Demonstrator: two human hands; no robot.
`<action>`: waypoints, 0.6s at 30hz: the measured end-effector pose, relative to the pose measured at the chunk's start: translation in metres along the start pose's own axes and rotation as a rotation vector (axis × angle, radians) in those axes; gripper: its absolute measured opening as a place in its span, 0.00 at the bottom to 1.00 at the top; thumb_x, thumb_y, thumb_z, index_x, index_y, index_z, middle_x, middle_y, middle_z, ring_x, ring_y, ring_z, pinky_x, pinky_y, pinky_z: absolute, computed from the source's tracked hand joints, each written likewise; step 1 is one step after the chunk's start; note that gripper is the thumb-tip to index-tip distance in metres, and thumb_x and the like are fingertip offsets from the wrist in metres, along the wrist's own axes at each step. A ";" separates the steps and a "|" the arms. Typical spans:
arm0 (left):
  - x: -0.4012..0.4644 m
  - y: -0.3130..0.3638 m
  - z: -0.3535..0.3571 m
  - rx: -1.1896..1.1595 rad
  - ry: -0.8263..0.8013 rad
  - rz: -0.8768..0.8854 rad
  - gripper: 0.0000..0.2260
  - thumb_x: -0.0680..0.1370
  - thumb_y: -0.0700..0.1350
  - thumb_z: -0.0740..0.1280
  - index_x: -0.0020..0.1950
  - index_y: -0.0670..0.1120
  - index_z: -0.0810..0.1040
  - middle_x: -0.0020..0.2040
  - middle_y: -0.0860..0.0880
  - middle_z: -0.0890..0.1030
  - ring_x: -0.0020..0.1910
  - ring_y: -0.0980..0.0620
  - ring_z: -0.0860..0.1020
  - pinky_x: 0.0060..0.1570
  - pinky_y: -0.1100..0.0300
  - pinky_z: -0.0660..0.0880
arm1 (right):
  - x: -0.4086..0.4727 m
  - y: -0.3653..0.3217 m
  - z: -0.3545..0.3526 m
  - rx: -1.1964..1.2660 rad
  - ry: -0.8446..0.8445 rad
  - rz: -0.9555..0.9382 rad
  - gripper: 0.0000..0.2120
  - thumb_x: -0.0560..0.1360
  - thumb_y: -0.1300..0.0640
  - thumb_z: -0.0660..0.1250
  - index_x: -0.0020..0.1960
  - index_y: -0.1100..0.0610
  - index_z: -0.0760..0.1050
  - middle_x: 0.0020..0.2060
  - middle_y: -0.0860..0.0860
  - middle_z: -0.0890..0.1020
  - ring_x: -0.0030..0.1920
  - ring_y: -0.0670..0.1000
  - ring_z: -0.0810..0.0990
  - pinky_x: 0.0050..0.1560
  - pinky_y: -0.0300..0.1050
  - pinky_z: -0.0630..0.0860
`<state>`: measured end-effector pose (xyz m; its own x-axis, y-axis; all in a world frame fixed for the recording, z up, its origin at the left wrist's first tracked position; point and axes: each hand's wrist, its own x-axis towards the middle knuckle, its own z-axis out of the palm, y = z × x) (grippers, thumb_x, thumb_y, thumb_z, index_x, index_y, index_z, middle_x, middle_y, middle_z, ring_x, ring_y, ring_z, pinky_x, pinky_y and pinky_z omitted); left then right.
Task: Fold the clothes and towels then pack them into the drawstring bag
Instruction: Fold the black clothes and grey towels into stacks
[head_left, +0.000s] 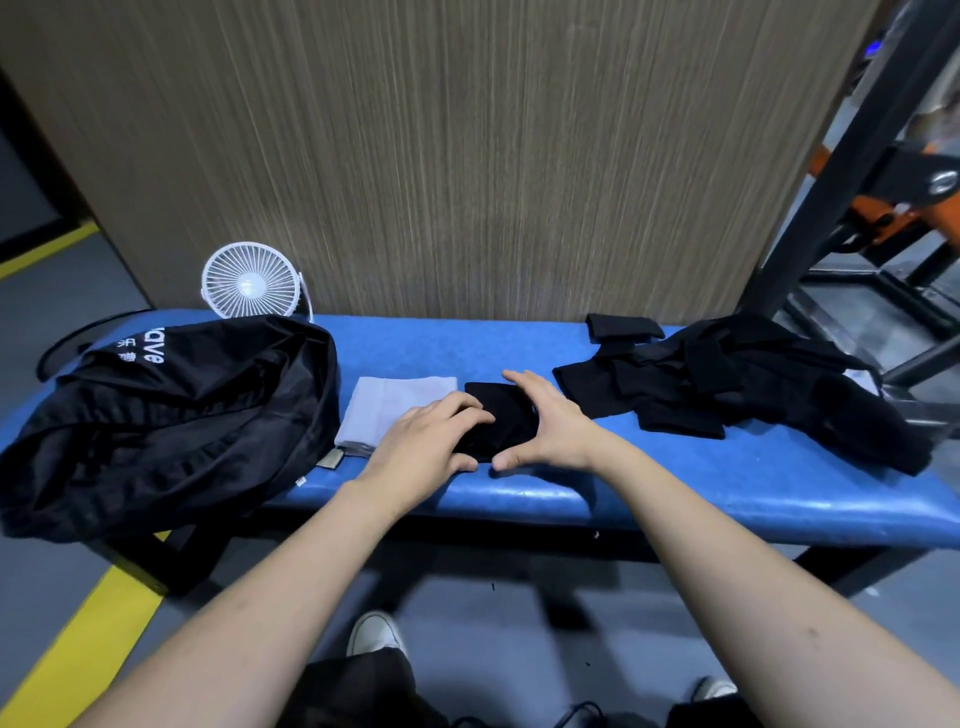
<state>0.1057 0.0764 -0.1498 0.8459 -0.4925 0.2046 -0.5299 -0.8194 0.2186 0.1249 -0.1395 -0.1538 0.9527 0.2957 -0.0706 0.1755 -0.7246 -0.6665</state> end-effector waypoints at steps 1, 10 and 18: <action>0.000 0.000 0.001 -0.001 0.003 0.001 0.26 0.75 0.50 0.73 0.72 0.55 0.71 0.71 0.58 0.68 0.65 0.54 0.71 0.59 0.60 0.65 | 0.003 0.000 0.000 -0.032 -0.010 0.007 0.60 0.55 0.35 0.81 0.79 0.41 0.52 0.80 0.48 0.55 0.80 0.48 0.48 0.79 0.55 0.49; 0.007 0.000 0.012 -0.008 0.059 -0.055 0.20 0.79 0.58 0.63 0.71 0.59 0.72 0.70 0.59 0.69 0.68 0.54 0.69 0.65 0.56 0.64 | 0.002 -0.006 0.000 -0.092 0.044 -0.023 0.50 0.63 0.39 0.80 0.77 0.43 0.58 0.62 0.48 0.65 0.70 0.52 0.63 0.71 0.48 0.57; 0.013 0.017 0.017 -0.055 0.177 -0.199 0.22 0.75 0.64 0.64 0.63 0.54 0.72 0.60 0.55 0.72 0.62 0.52 0.72 0.57 0.54 0.65 | -0.004 -0.005 0.002 -0.126 0.153 -0.090 0.41 0.65 0.42 0.78 0.74 0.46 0.64 0.62 0.48 0.67 0.66 0.50 0.68 0.68 0.46 0.60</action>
<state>0.1084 0.0508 -0.1596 0.9125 -0.2604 0.3154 -0.3610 -0.8753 0.3217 0.1193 -0.1357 -0.1514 0.9565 0.2723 0.1049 0.2825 -0.7744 -0.5660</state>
